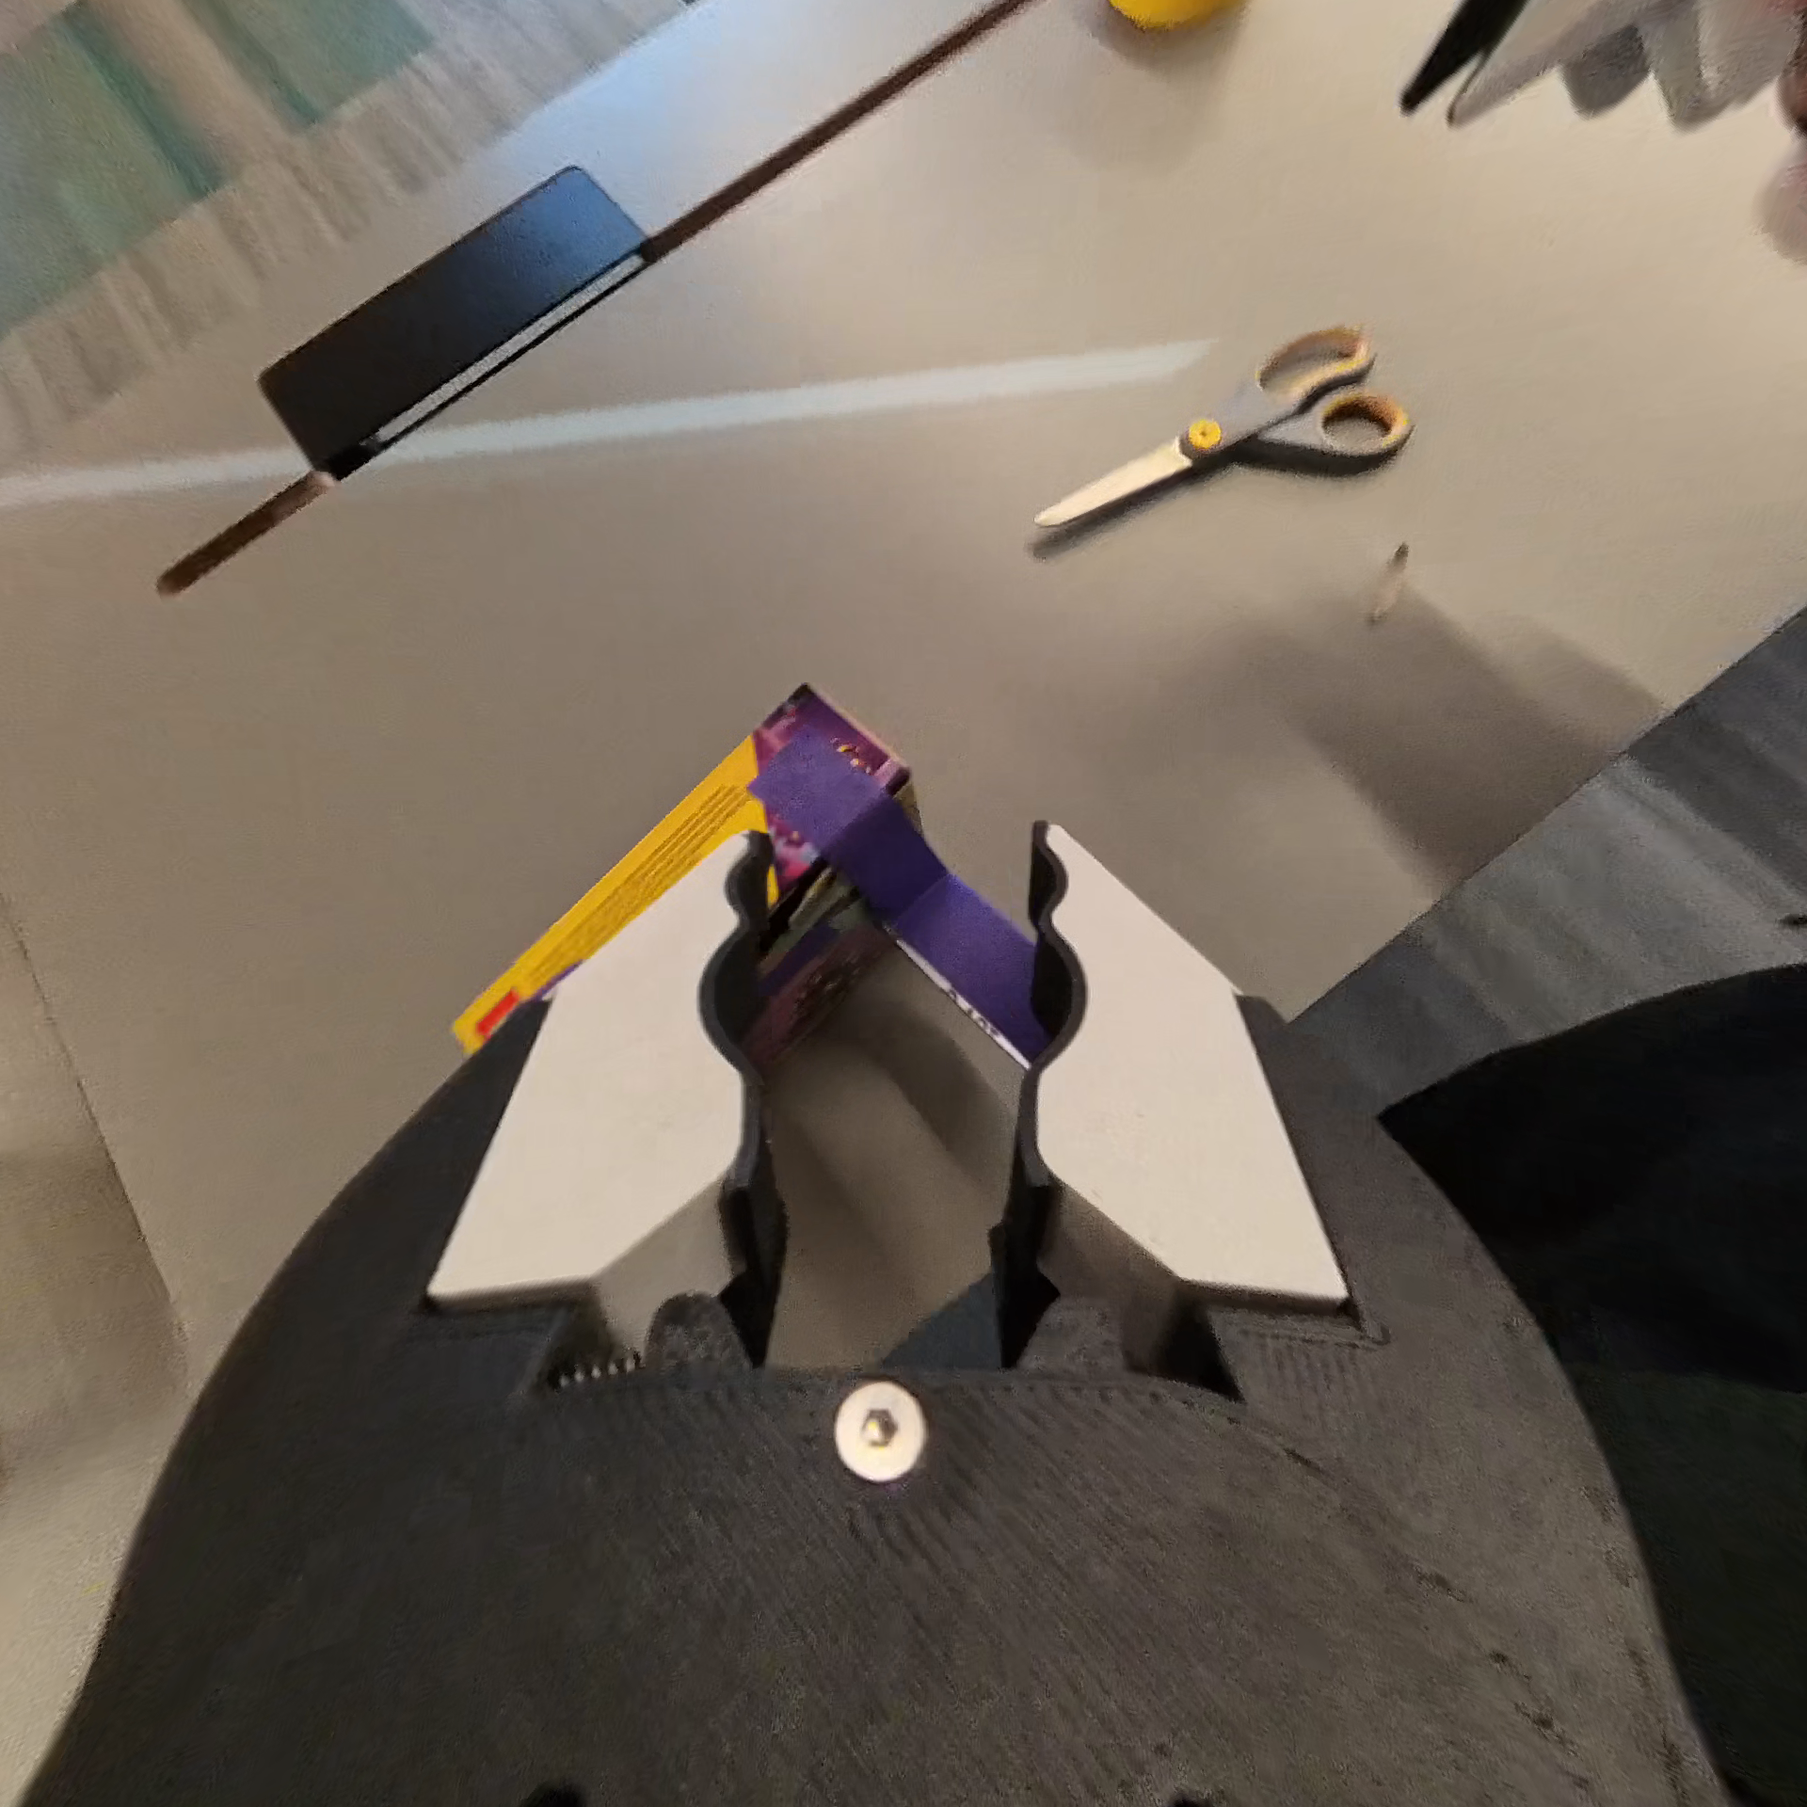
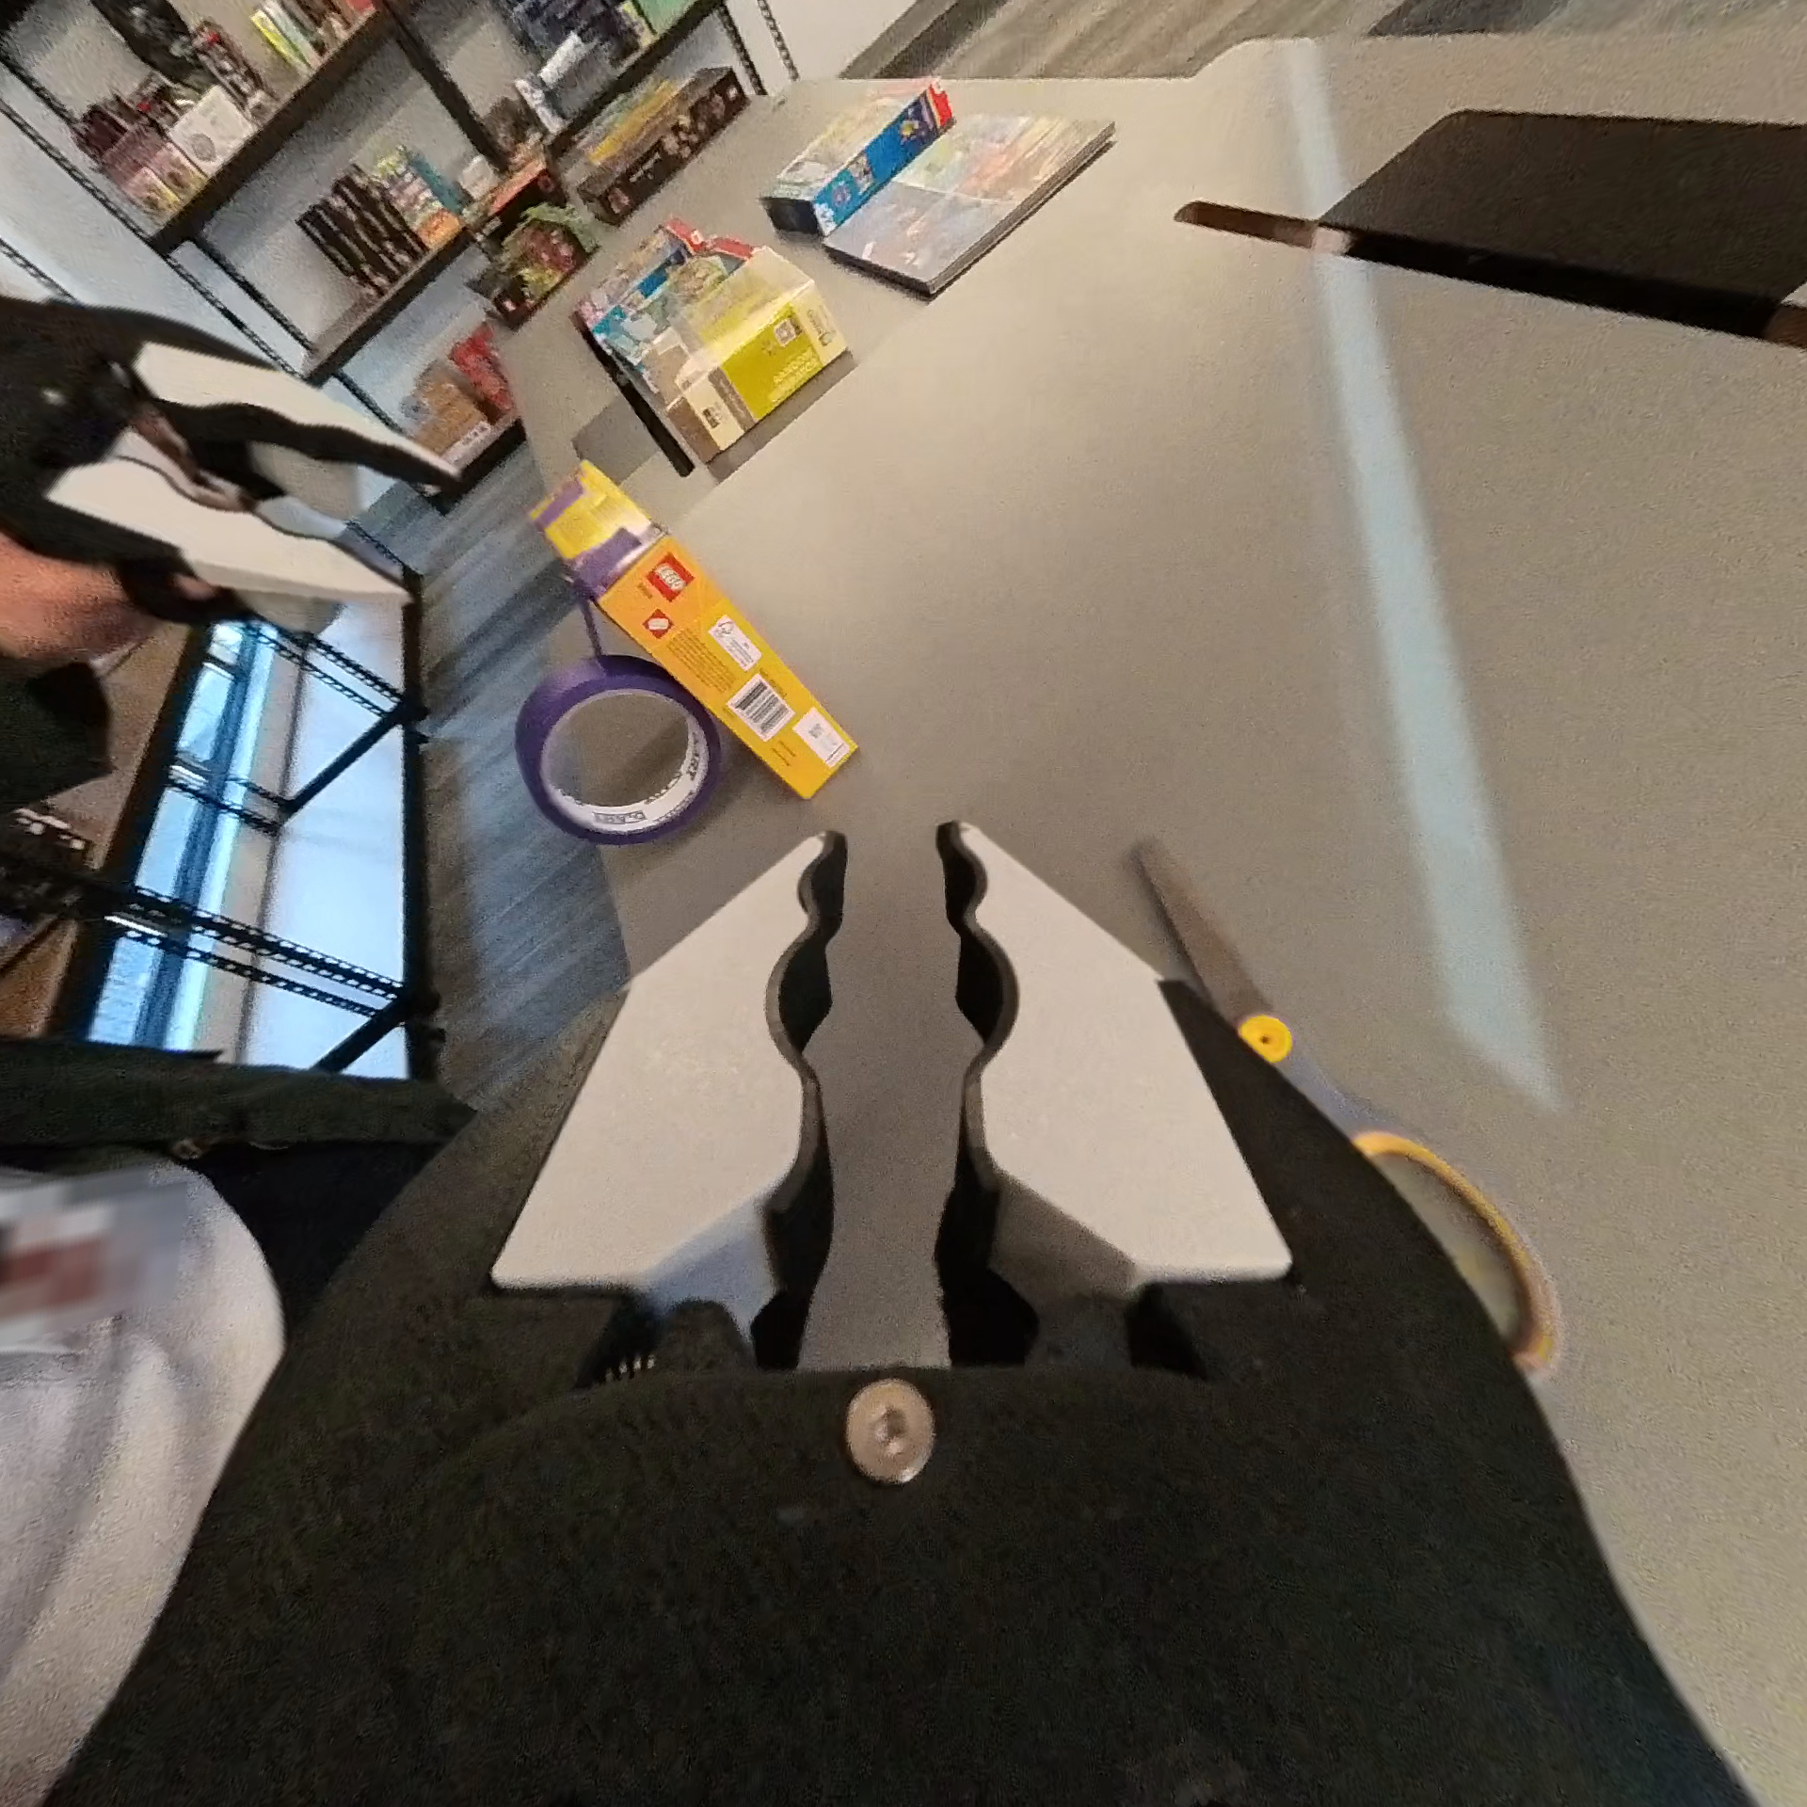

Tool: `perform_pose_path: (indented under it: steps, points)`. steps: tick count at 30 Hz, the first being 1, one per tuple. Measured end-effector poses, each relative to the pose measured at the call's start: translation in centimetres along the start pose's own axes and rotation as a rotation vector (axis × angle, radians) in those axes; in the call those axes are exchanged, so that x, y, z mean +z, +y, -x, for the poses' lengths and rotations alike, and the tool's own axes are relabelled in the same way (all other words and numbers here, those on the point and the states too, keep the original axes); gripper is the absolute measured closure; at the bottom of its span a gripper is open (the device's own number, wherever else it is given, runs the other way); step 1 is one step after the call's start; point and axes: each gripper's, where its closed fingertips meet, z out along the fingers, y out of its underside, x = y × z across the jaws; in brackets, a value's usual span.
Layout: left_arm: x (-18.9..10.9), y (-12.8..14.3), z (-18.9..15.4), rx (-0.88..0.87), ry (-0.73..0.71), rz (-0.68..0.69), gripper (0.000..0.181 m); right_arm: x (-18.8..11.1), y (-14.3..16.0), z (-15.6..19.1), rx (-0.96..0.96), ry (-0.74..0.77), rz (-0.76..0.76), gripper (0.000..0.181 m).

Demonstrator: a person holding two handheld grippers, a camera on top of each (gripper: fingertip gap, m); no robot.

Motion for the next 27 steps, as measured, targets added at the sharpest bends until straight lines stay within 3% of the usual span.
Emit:
perform_pose_path:
  steps: [4,7,16,27]
  points:
    - [4.1,0.5,-0.8,0.046,0.043,0.048,0.116,0.8,1.2,0.7,0.038,-0.066,0.035,0.162]
    - [5.3,0.3,-1.0,0.047,0.047,0.043,0.115,0.0,1.7,0.5,0.059,-0.069,0.031,0.162]
    - [6.9,0.2,-0.7,0.097,0.027,0.082,0.116,-3.4,2.3,-2.1,0.193,-0.053,-0.055,0.162]
    - [7.0,0.8,-0.4,0.082,0.008,0.093,0.115,-3.3,2.8,-2.3,0.219,-0.074,-0.063,0.162]
